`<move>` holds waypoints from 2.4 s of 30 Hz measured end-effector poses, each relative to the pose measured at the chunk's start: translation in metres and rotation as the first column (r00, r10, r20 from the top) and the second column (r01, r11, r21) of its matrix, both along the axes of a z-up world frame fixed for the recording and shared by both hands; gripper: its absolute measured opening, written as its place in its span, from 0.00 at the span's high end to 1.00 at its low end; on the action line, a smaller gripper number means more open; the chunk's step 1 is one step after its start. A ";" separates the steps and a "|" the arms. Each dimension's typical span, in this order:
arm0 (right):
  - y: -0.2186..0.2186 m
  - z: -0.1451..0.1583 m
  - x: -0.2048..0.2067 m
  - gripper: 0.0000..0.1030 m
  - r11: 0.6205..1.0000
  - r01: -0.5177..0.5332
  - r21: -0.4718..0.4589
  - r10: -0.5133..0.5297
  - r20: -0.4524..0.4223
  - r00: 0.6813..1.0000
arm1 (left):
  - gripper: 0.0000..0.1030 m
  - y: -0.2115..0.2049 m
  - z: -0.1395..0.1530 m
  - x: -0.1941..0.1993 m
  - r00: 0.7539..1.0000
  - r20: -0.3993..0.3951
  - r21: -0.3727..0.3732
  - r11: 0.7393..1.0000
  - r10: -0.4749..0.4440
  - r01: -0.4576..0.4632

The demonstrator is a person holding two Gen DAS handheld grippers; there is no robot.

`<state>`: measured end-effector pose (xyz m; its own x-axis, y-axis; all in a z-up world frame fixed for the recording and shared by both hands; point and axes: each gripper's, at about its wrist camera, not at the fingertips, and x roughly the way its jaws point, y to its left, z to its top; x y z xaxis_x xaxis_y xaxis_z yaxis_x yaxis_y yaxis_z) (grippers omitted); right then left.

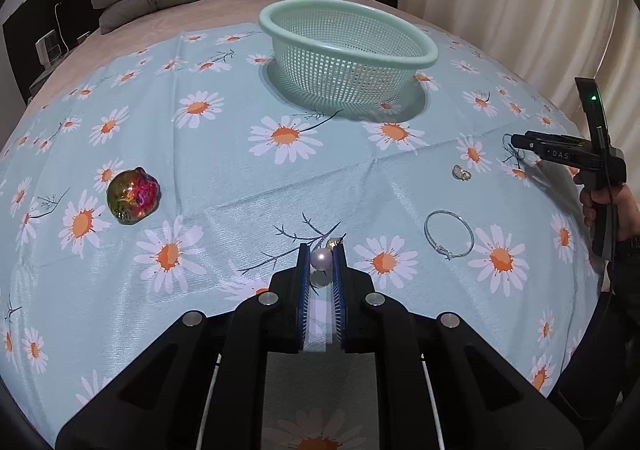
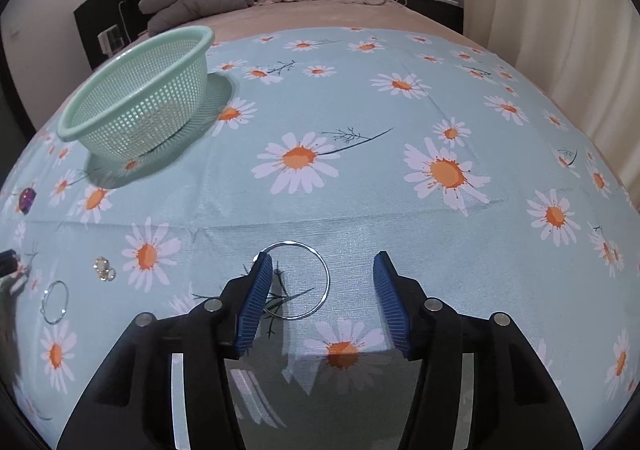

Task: Organize jewelry
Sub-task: 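Grasp the silver hoop bracelet with the right tool while the left tool holds the earring, then carry the pearl earring and silver hoop over the green basket, then open both tools to drop the earring and hoop into the basket, then grasp a small silver charm with the right tool while the left tool approaches another silver hoop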

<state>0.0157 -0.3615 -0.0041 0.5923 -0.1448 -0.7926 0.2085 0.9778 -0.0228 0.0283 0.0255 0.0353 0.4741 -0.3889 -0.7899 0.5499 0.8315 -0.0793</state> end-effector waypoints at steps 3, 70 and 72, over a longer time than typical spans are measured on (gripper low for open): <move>0.006 -0.004 0.000 0.86 1.000 -0.020 -0.023 0.020 0.010 1.000 | 0.89 -0.003 0.006 -0.002 1.000 0.013 0.004 1.000 -0.010 0.010; 0.066 0.112 0.043 0.18 0.956 -0.292 -0.015 0.282 0.303 0.910 | 0.13 -0.058 0.074 0.034 0.971 0.164 -0.030 0.983 -0.175 0.183; 0.069 0.100 0.031 0.18 0.950 -0.312 -0.010 0.302 0.292 0.908 | 0.13 -0.059 0.061 0.014 0.966 0.146 -0.038 0.974 -0.215 0.223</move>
